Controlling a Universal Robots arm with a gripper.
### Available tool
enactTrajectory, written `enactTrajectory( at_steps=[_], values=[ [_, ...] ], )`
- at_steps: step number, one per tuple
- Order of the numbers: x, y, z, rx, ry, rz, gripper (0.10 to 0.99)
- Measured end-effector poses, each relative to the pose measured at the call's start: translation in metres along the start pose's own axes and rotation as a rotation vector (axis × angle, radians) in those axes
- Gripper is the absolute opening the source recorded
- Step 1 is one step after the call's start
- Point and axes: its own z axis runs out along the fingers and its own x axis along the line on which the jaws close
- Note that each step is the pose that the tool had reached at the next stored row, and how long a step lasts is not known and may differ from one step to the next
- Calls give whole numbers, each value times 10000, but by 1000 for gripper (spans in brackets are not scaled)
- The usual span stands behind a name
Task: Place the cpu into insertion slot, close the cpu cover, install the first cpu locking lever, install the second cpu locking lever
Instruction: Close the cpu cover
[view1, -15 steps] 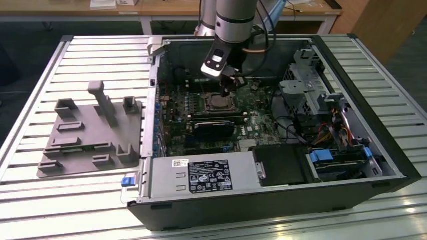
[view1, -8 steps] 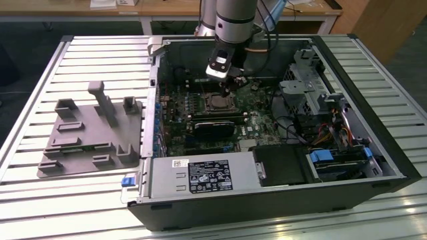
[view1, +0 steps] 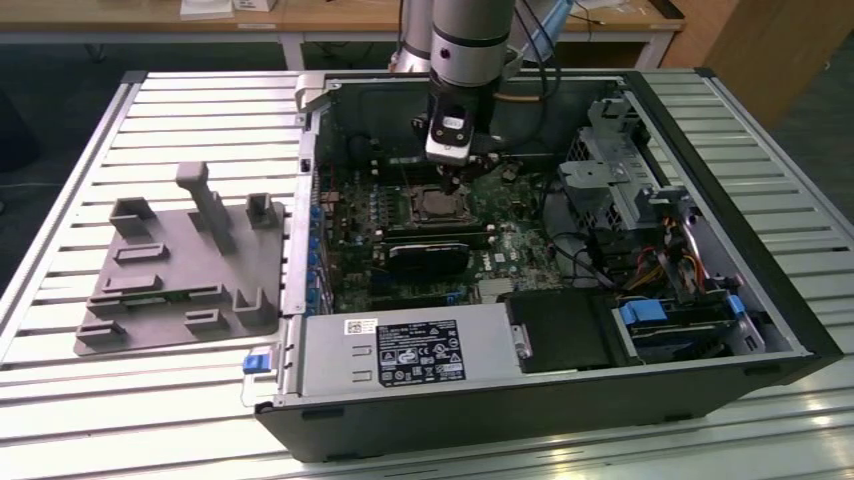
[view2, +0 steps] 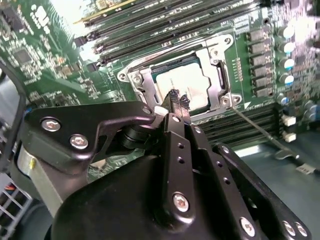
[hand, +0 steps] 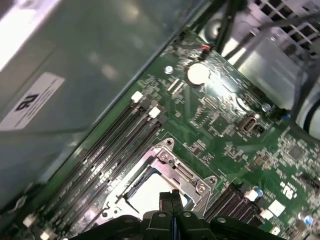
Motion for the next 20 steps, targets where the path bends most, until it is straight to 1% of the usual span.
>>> enactTrajectory(
  at_steps=[8, 13, 17, 20],
  values=[
    [0, 0, 0, -3, 6, -1439, 102],
    [0, 0, 0, -25, 15, -2261, 102],
    [0, 0, 1, -69, 38, -2850, 102],
    [0, 0, 1, -149, 90, -3219, 102]
  ],
)
